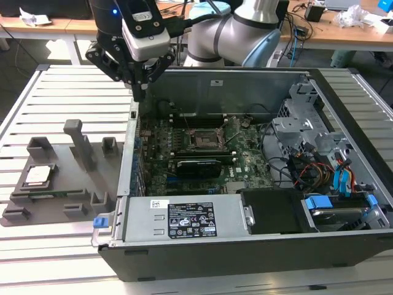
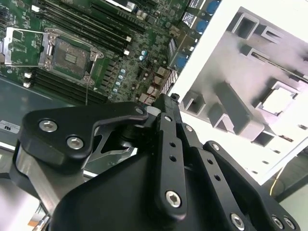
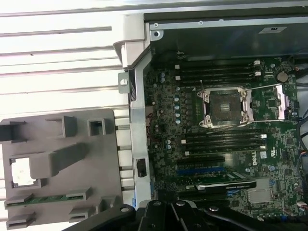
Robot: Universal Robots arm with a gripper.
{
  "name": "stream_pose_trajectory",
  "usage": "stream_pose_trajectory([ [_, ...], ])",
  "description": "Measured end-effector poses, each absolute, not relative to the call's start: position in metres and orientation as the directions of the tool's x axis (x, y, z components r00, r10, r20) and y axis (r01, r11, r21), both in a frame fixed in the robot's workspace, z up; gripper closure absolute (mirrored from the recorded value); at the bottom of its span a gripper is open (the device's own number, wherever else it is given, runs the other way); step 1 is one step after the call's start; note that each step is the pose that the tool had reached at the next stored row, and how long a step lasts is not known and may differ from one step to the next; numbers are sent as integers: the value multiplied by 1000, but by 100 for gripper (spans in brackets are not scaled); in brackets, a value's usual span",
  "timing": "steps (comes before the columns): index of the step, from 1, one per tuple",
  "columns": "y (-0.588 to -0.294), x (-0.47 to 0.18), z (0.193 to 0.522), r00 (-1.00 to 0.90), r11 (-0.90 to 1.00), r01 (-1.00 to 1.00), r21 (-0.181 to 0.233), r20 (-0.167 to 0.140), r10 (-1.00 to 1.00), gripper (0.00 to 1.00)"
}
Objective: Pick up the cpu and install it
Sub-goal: 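Reach for the cpu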
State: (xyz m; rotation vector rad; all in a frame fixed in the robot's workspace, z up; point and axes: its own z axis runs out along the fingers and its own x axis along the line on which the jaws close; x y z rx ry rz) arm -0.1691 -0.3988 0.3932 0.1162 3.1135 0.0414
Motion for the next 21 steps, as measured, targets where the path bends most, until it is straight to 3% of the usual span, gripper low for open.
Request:
stream_pose_trajectory([
  [21,-399,-193,393,-997,997,74,27,-25,75,89],
])
